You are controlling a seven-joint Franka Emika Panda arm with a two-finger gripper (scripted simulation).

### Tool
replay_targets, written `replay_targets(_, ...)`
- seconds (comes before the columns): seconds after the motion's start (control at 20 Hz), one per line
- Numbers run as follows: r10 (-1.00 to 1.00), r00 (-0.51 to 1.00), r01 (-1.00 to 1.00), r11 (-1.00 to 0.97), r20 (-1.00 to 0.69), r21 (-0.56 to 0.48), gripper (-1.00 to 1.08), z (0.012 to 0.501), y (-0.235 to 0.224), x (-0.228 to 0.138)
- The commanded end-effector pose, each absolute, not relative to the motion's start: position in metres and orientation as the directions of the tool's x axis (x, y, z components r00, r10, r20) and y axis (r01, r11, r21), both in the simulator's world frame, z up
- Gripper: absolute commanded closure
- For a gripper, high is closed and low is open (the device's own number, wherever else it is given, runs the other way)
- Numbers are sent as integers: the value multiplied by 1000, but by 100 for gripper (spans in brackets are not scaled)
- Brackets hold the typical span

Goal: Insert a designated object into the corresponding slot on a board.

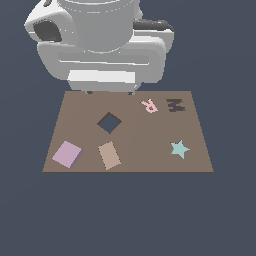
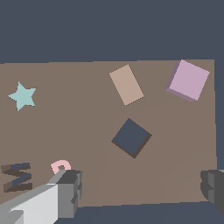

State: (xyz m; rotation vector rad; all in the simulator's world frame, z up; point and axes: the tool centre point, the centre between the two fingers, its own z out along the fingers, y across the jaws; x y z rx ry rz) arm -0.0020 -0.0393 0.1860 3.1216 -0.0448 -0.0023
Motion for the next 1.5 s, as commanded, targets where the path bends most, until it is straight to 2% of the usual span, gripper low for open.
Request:
replay_targets(0.0,-29,1000,-29,-999,-1,20,-92,186,-39,-2)
replay_targets(0.65,-109,994,-109,-994,0,17,-92,158,-63,22)
replay_targets(1.45,-348,938,-348,-938,1,5,-92,76,-144,85)
